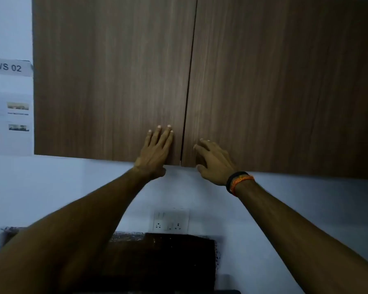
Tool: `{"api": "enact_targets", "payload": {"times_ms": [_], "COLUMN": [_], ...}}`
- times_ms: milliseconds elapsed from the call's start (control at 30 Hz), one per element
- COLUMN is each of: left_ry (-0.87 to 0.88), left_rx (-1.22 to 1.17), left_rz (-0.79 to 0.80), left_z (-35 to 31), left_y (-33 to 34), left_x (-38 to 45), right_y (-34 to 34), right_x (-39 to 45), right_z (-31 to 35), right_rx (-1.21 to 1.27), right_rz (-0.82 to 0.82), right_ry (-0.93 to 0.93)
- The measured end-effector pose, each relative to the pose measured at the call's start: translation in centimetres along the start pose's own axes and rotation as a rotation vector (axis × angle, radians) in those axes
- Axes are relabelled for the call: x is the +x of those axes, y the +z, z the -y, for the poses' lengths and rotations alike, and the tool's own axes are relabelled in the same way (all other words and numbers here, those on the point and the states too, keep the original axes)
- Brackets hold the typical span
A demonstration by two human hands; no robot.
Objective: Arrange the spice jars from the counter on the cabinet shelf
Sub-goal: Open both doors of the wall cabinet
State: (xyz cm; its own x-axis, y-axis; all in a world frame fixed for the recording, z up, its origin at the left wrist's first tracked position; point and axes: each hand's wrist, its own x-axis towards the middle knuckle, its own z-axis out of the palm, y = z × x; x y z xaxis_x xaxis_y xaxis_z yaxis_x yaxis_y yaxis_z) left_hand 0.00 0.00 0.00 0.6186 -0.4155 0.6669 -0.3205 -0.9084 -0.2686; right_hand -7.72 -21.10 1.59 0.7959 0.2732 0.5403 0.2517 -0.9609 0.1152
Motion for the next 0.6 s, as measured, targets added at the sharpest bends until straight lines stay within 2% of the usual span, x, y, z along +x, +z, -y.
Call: {"api": "enact_targets", "payload": {"times_ms": [433, 600], "left_ry": [0.047, 0.054], "left_rx": [0.250, 0.234], "left_rz": [-0.074, -0.131], "left_z": [0.2, 0.0], "left_y": [1.4, 0.4], "left_x": [3.0, 2.1], "right_y": [0.3, -0.4], "right_x": [0.6, 2.5], "right_z": [-1.1, 0.3], "right_rx": [0.059, 0.166], "right_rz": [-0.117, -0.245], "right_ry": [-0.028, -0.020]}}
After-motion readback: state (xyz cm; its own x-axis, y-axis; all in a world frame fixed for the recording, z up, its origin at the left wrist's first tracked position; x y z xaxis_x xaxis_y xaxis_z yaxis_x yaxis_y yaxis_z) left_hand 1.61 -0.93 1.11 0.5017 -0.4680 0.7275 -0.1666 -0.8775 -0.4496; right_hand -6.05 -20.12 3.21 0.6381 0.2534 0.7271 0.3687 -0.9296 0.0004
